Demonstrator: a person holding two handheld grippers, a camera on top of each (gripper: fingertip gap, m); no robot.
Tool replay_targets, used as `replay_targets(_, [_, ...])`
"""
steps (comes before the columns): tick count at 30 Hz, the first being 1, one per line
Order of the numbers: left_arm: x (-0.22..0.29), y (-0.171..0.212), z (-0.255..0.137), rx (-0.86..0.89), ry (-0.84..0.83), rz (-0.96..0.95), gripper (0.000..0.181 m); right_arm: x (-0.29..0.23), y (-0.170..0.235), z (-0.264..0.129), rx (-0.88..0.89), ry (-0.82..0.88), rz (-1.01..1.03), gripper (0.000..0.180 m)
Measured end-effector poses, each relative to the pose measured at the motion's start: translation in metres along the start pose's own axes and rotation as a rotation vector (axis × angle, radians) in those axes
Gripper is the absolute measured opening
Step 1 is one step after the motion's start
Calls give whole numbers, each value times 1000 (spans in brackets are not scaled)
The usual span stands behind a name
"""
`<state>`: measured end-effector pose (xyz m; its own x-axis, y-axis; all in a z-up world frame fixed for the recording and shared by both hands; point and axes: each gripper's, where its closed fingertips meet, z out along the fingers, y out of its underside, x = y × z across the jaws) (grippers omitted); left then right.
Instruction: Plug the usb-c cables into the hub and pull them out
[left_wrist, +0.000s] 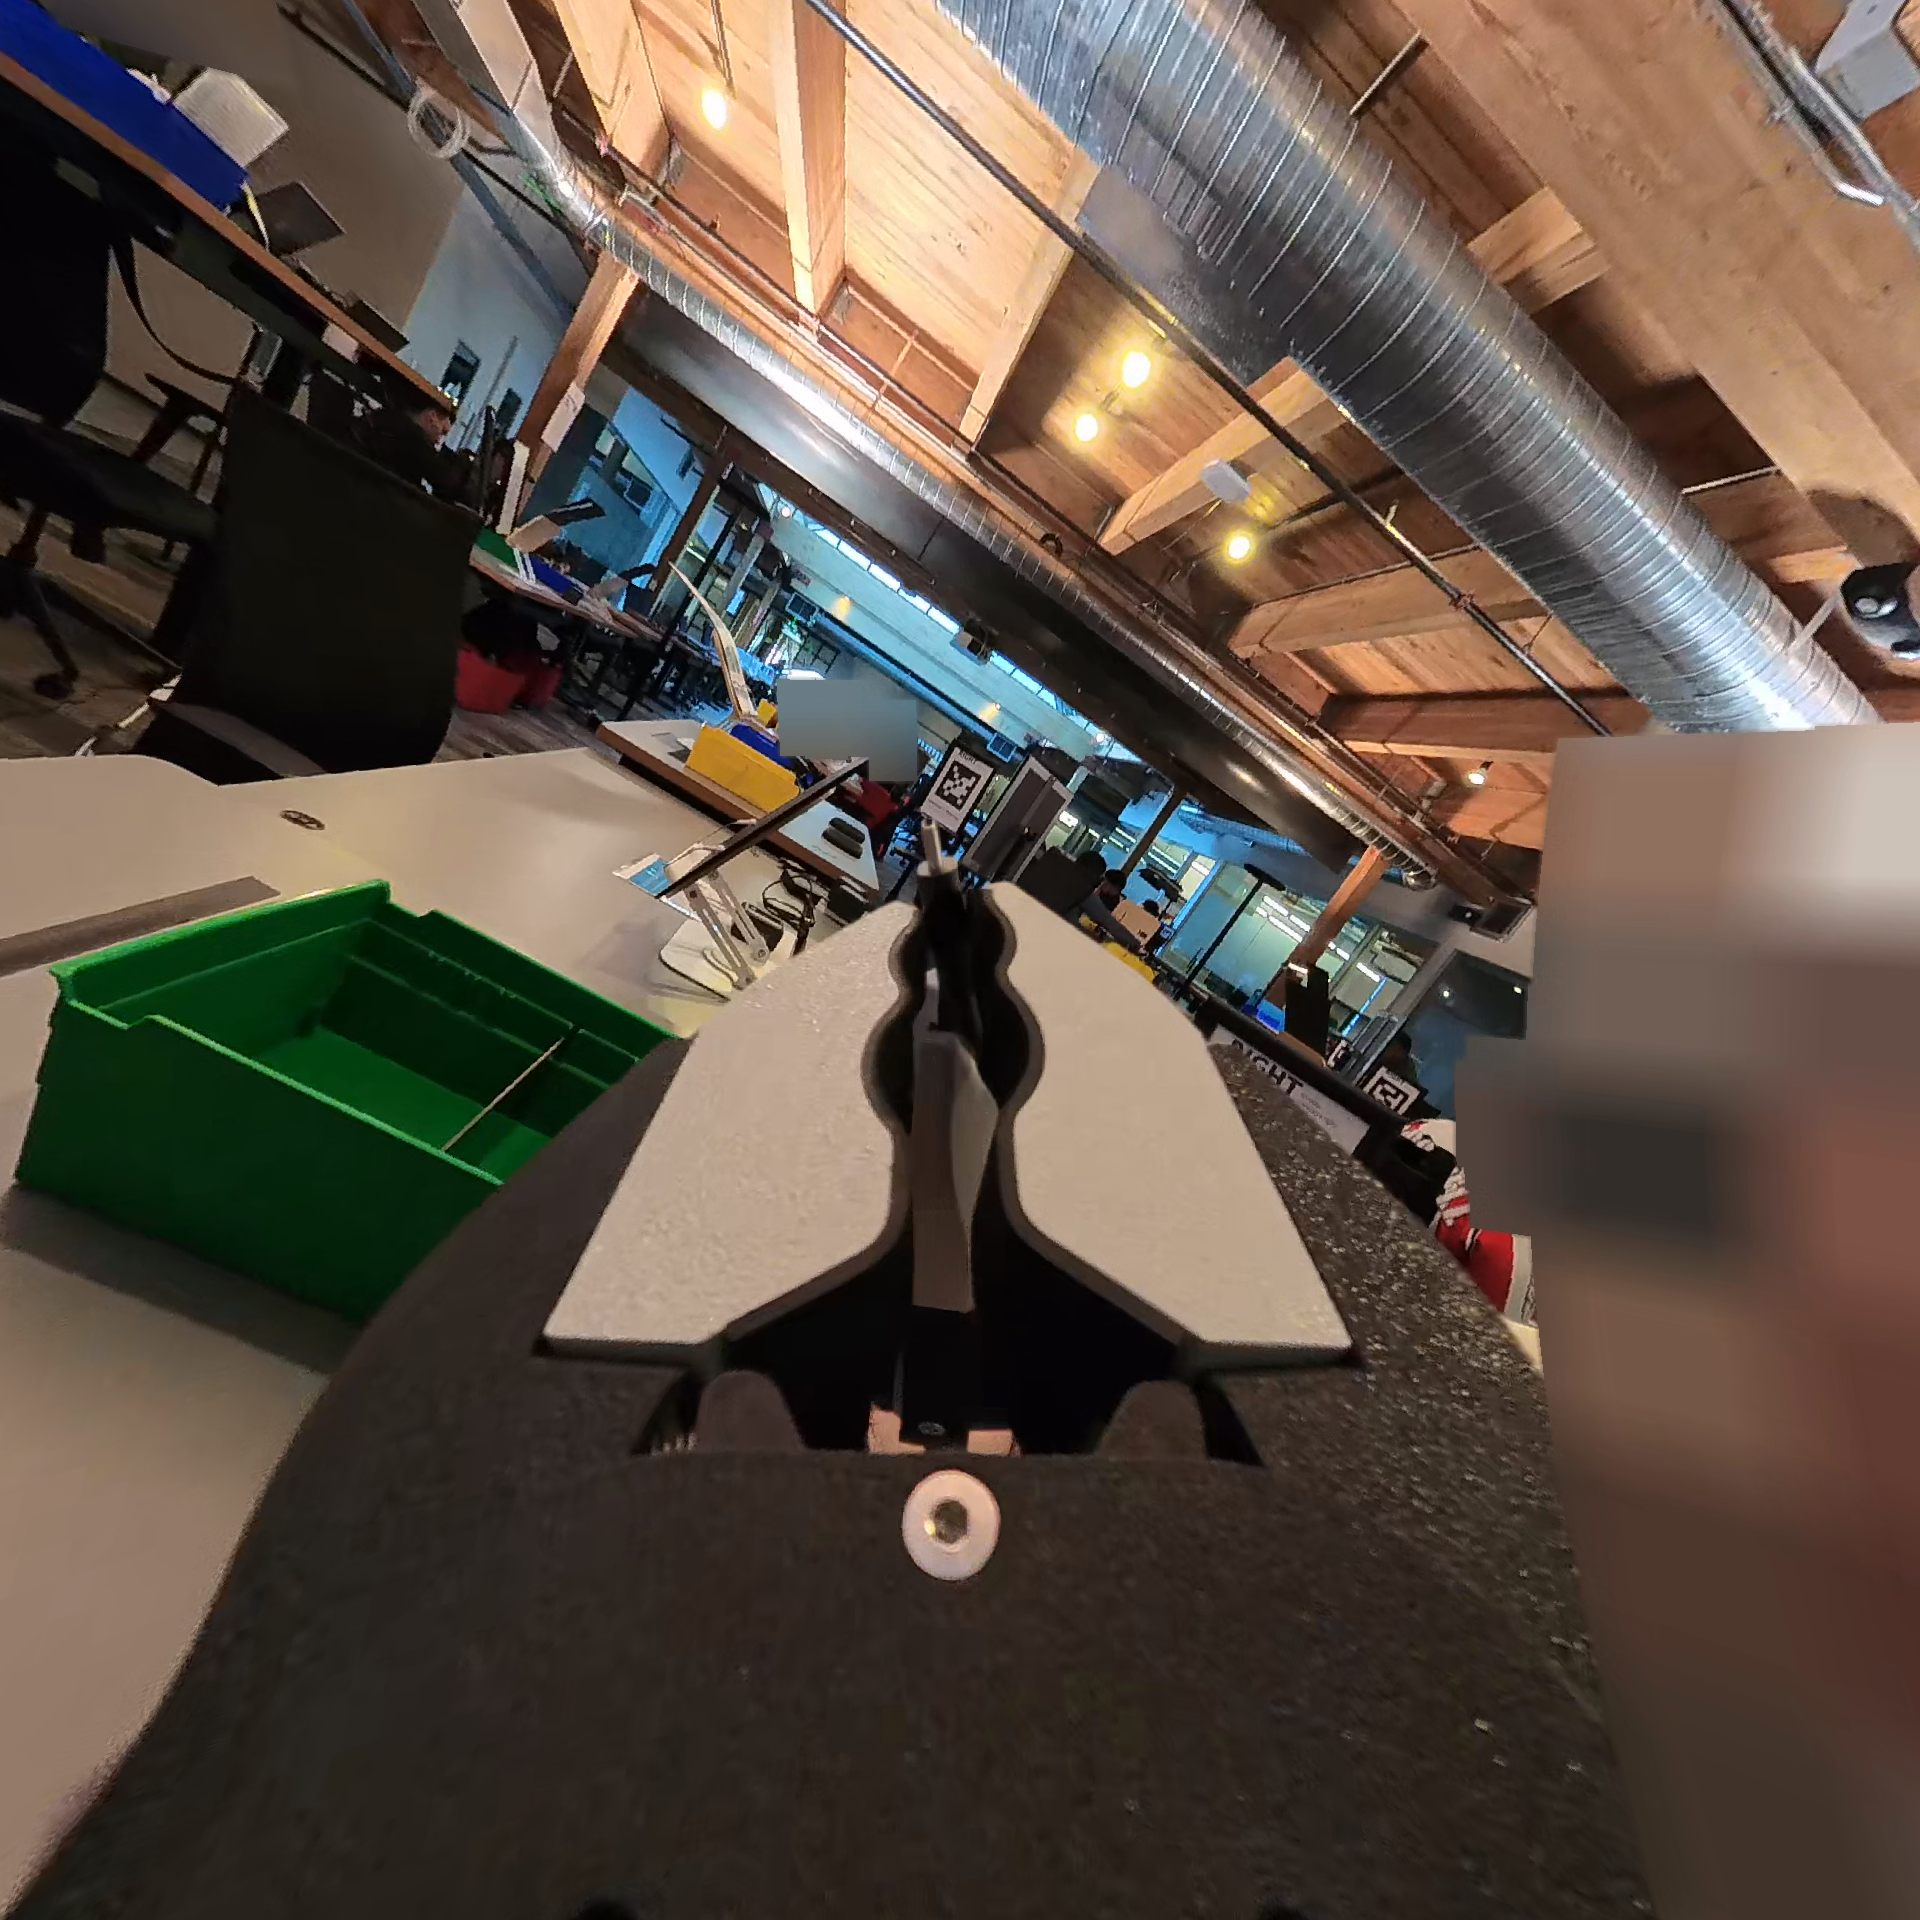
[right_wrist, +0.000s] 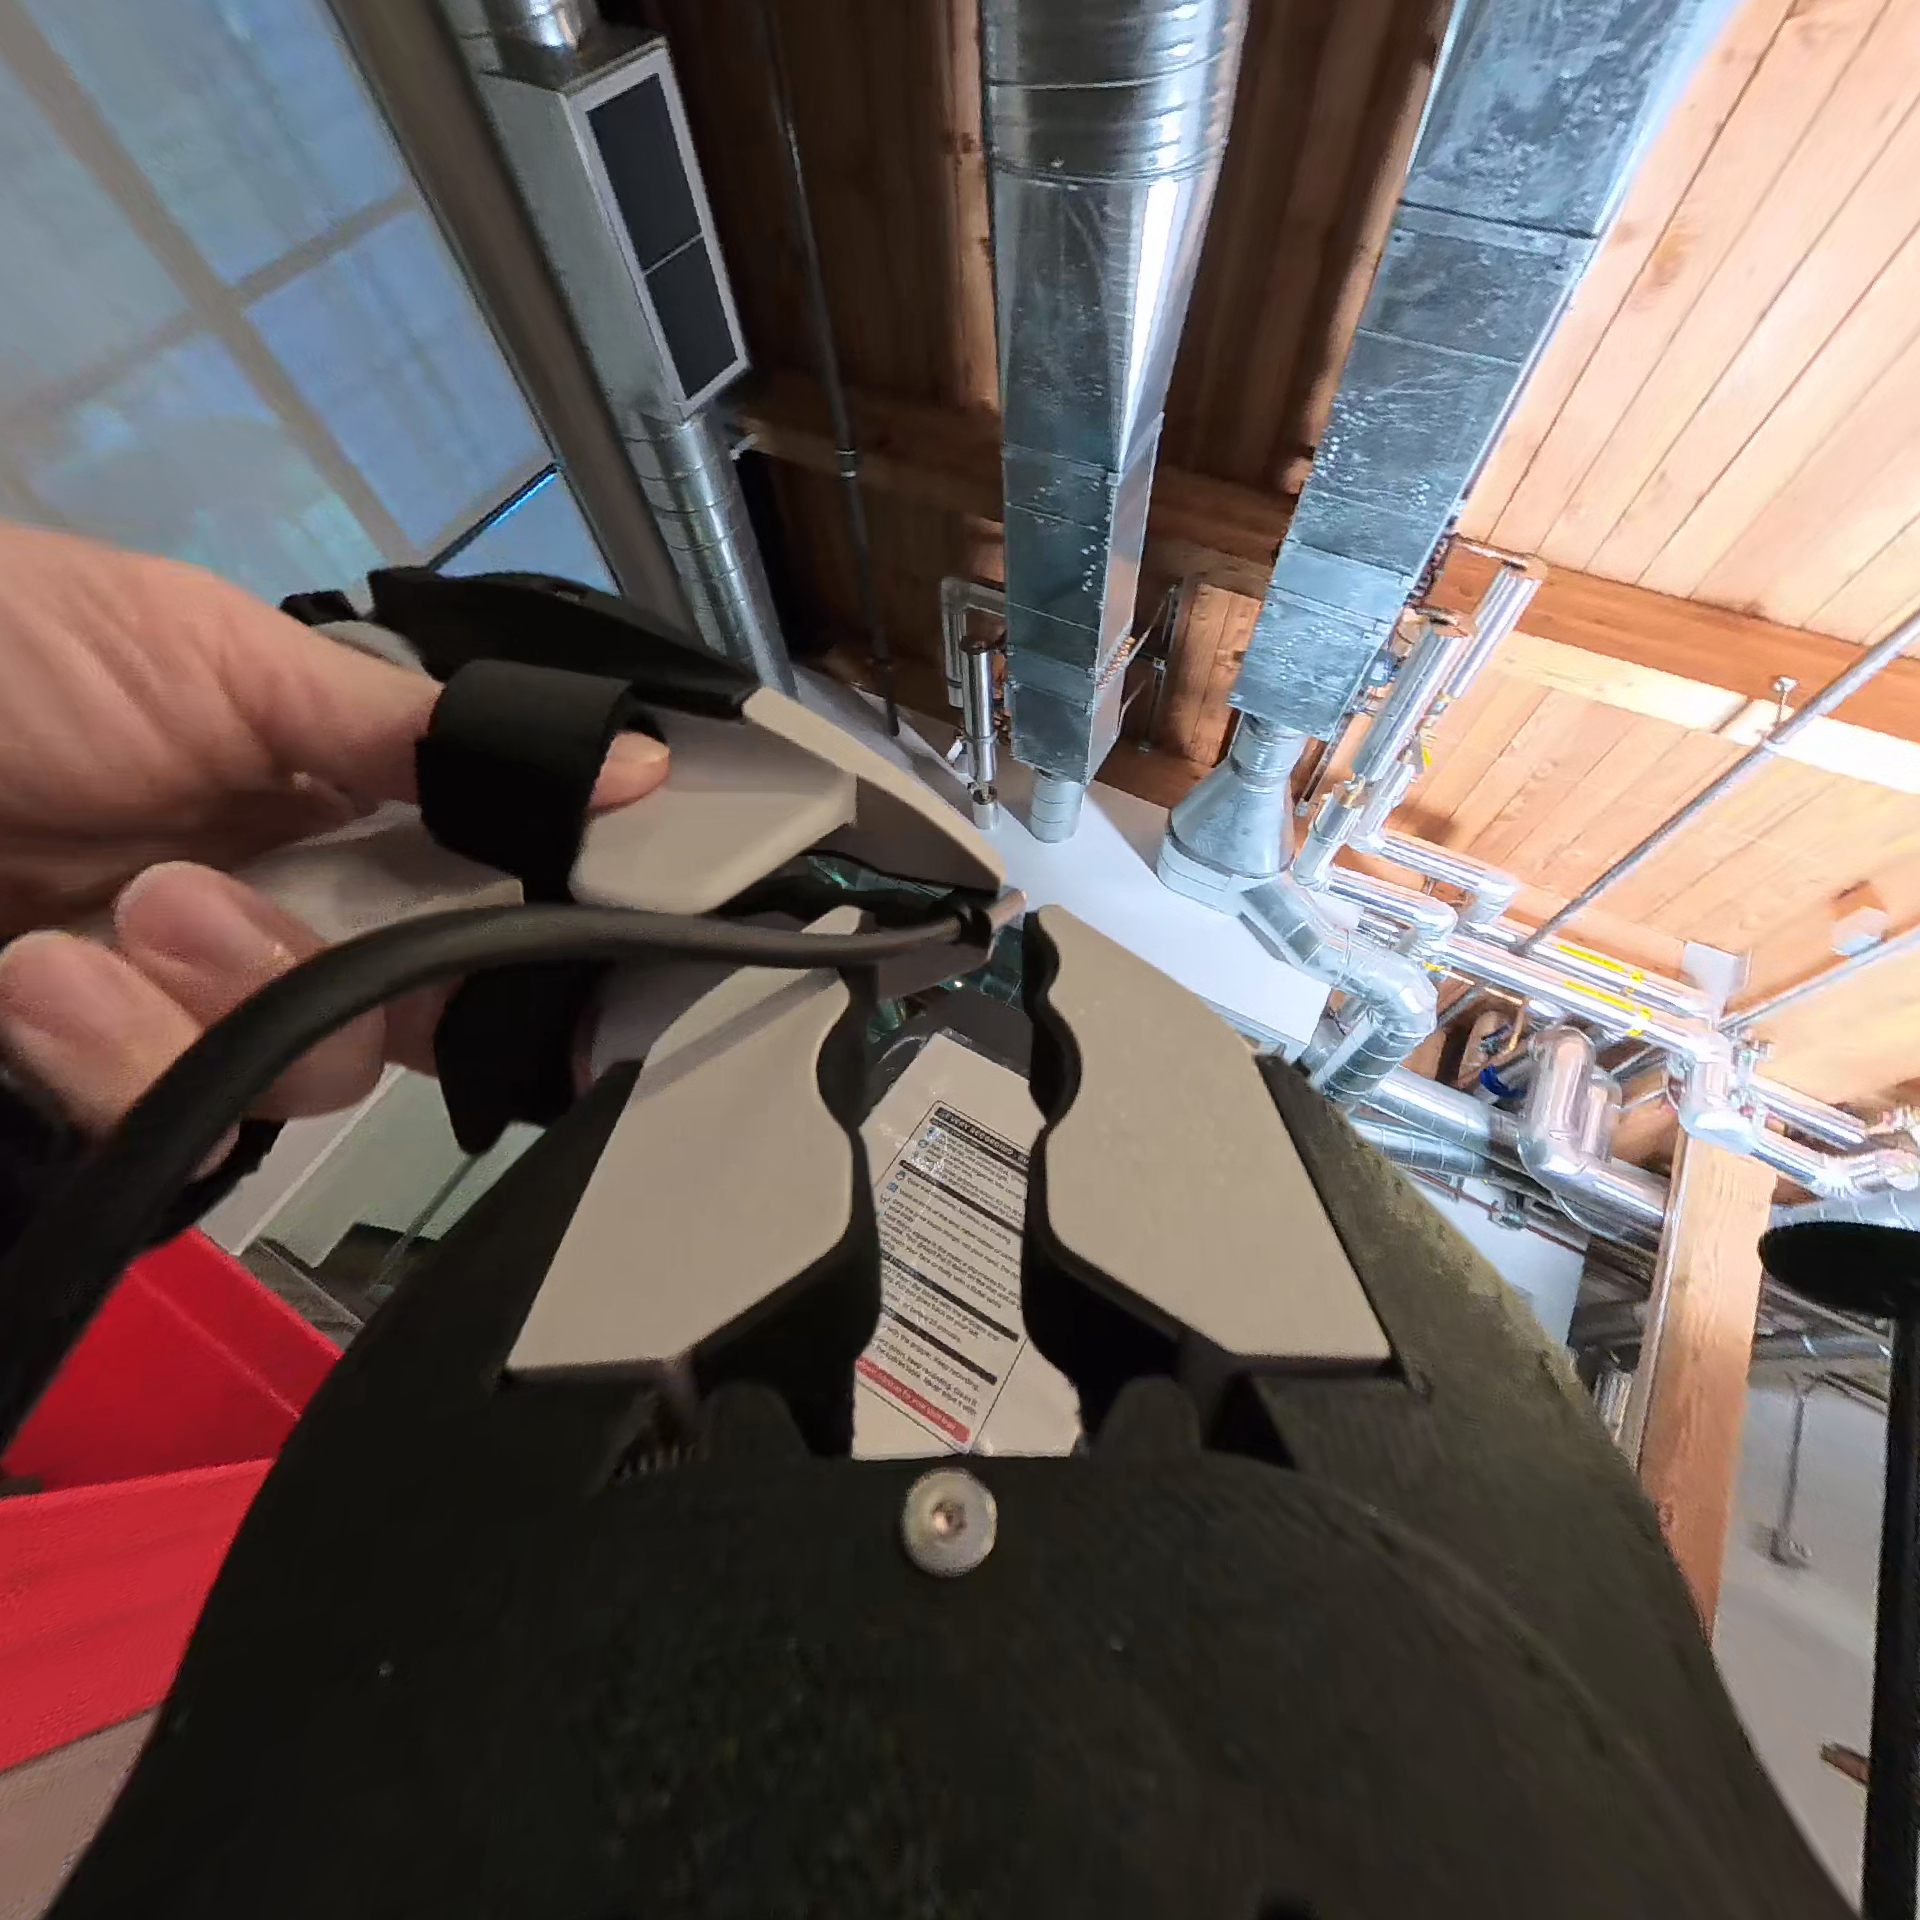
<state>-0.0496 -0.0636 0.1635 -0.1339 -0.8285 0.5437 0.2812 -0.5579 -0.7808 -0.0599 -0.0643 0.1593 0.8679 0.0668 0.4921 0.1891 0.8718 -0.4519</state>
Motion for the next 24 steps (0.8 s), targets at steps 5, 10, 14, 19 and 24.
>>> replay_targets(5, [-6, 0, 5, 67, -20, 8, 7, 7, 4, 3, -61, 43, 67, 20])
replay_targets(10, [-7, -4, 5, 120, -45, 40, 7, 10, 9, 6, -104, 21, 169, 13])
replay_targets(14, [-6, -7, 3, 126, -36, 44, 8, 9, 8, 9, -115, -61, 202, 13])
replay_targets(19, [-3, -10, -1, 91, -1, 24, 18, 4, 0, 8, -42, -213, 279, 12])
replay_targets(24, [0, -7, -3, 33, 20, 18, 9, -3, -1, 6, -18, -309, 285, 13])
